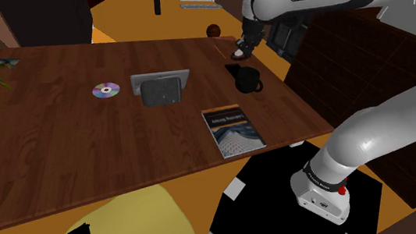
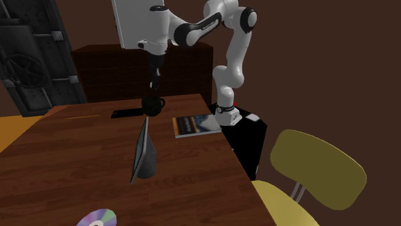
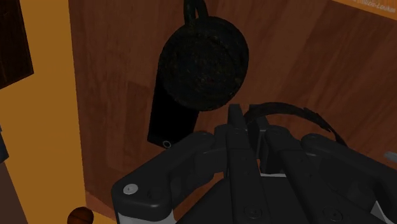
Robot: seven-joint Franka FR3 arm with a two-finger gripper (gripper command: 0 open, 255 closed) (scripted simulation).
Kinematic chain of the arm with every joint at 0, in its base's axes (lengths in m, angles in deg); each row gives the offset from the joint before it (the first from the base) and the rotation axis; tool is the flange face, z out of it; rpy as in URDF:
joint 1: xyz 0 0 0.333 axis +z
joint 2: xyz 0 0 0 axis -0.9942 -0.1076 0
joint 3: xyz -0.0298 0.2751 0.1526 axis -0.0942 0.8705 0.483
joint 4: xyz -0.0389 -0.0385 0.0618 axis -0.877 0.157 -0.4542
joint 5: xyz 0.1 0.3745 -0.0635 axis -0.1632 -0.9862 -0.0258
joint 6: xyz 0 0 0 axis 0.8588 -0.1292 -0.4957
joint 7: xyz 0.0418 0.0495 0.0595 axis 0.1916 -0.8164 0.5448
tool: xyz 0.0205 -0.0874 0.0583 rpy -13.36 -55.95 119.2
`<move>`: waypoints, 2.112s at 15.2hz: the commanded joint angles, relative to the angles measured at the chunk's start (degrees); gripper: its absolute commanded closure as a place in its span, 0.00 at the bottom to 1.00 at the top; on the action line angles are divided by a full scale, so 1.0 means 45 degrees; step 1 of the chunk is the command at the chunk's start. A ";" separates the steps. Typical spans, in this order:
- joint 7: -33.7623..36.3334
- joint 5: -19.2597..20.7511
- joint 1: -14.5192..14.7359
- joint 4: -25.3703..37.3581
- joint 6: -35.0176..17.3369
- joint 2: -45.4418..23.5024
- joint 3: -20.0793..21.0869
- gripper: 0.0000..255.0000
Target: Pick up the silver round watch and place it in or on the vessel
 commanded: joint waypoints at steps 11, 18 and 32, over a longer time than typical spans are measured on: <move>-0.2276 0.0543 -0.0962 -0.0935 -0.1281 0.0234 -0.1829 1.00; -0.1956 0.0745 -0.1023 -0.1859 -0.2487 -0.0078 -0.1852 1.00; -0.1684 0.0936 -0.1085 -0.2476 -0.3418 -0.0416 -0.1862 0.00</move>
